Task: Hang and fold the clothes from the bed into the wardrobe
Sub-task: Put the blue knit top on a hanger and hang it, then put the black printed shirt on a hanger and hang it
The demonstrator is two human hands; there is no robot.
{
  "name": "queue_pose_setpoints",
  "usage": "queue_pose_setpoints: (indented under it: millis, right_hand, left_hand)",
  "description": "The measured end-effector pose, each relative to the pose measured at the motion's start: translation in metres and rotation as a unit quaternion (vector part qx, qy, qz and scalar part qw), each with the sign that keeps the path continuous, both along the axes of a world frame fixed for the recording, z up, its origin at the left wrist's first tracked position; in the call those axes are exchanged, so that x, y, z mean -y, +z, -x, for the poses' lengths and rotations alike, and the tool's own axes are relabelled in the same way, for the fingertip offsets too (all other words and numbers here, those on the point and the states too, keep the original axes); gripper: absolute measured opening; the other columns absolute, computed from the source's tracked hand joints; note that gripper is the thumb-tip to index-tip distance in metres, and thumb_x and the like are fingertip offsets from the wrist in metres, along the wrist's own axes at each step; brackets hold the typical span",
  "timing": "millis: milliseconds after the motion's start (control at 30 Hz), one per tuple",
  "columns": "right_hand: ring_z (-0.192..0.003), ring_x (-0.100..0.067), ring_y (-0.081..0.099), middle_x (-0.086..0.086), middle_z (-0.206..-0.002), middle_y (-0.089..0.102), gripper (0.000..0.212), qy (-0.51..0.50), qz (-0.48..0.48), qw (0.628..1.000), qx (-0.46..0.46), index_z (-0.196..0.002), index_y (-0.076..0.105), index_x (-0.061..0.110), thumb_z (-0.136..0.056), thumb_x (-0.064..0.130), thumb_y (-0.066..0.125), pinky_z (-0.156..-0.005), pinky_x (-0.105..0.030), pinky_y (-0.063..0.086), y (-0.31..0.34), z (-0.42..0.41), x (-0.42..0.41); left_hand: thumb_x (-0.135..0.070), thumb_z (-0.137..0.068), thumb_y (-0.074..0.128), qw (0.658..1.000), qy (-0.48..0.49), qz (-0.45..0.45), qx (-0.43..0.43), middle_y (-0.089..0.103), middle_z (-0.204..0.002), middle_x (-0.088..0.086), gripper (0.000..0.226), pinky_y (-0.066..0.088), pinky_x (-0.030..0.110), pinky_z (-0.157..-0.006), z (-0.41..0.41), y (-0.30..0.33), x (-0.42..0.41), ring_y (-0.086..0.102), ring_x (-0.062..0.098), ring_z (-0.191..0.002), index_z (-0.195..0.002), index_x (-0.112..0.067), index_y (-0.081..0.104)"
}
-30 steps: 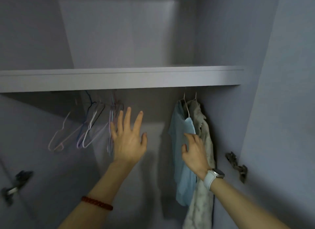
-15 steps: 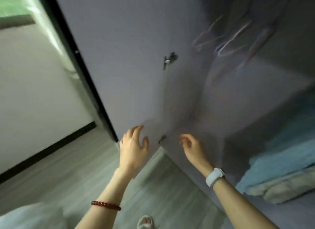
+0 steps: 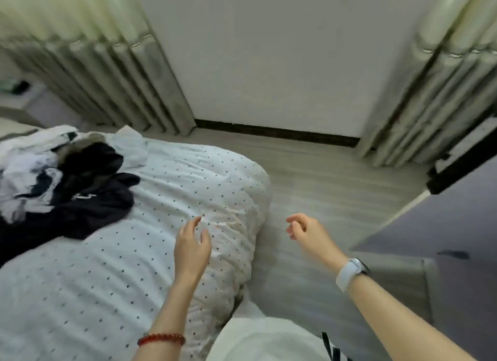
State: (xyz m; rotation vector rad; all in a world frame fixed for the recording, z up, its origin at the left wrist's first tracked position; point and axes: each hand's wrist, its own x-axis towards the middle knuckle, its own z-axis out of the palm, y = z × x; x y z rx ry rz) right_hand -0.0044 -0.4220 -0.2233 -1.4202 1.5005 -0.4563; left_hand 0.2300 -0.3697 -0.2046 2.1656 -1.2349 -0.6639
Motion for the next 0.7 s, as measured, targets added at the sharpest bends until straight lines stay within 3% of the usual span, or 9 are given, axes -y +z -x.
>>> queue_pose_setpoints:
  millis: [167, 333, 467, 567, 633, 700]
  right_hand:
    - [-0.08, -0.021, 0.062, 0.0, -0.091, 0.061, 0.027, 0.128, 0.001, 0.992, -0.008, -0.112, 0.058, 0.013, -0.097, 0.011, 0.036, -0.067, -0.026, 0.047, 0.002, -0.132, 0.037]
    - [-0.086, -0.028, 0.065, -0.002, -0.103, 0.063, 0.031, 0.232, -0.014, 0.972, -0.029, -0.12, 0.053, 0.014, -0.098, 0.017, 0.032, -0.071, -0.034, 0.052, -0.004, -0.265, 0.07]
    - [-0.088, -0.03, 0.065, -0.002, -0.107, 0.063, 0.033, 0.272, -0.028, 0.96, -0.057, -0.122, 0.052, 0.013, -0.098, 0.018, 0.031, -0.08, -0.039, 0.053, -0.021, -0.361, 0.101]
    - [-0.086, -0.028, 0.065, -0.003, -0.102, 0.064, 0.032, 0.288, -0.032, 0.953, -0.081, -0.12, 0.054, 0.014, -0.097, 0.016, 0.032, -0.081, -0.039, 0.052, -0.039, -0.406, 0.113]
    - [-0.086, -0.027, 0.066, -0.007, -0.1, 0.067, 0.032, 0.307, -0.037, 0.946, -0.102, -0.119, 0.055, 0.016, -0.096, 0.016, 0.033, -0.08, -0.039, 0.052, -0.056, -0.43, 0.116]
    - [-0.087, -0.024, 0.065, -0.005, -0.103, 0.067, 0.032, 0.33, -0.042, 0.935, -0.125, -0.12, 0.054, 0.019, -0.096, 0.016, 0.033, -0.079, -0.035, 0.052, -0.07, -0.446, 0.116]
  left_hand:
    - [-0.016, -0.097, 0.043, 0.992, 0.123, -0.01, -0.013, 0.043, -0.137, 0.007, 0.038, 0.036, 0.031, -0.098, -0.115, -0.005, -0.005, 0.044, 0.02, -0.124, -0.135, -0.011, 0.045]
    - [-0.014, -0.095, 0.045, 0.986, 0.156, -0.065, 0.012, 0.038, -0.14, 0.011, 0.042, 0.035, 0.034, -0.099, -0.238, -0.032, 0.018, 0.04, 0.026, -0.126, -0.137, -0.01, 0.041]
    - [-0.012, -0.093, 0.047, 0.971, 0.155, -0.151, 0.106, 0.02, -0.151, 0.011, 0.054, 0.034, 0.041, -0.101, -0.335, -0.066, 0.036, 0.018, 0.031, -0.137, -0.144, -0.012, 0.029]
    - [-0.02, -0.093, 0.051, 0.949, 0.124, -0.233, 0.174, -0.002, -0.157, 0.007, 0.07, 0.026, 0.048, -0.109, -0.394, -0.085, 0.05, -0.001, 0.033, -0.142, -0.149, -0.024, 0.011]
    - [-0.033, -0.092, 0.054, 0.921, 0.042, -0.312, 0.23, -0.015, -0.157, 0.003, 0.08, 0.011, 0.054, -0.113, -0.428, -0.1, 0.059, -0.013, 0.033, -0.142, -0.149, -0.034, -0.001]
    - [-0.043, -0.09, 0.056, 0.882, -0.061, -0.364, 0.294, -0.016, -0.157, 0.002, 0.079, -0.002, 0.058, -0.112, -0.448, -0.113, 0.065, -0.018, 0.033, -0.142, -0.149, -0.037, 0.003]
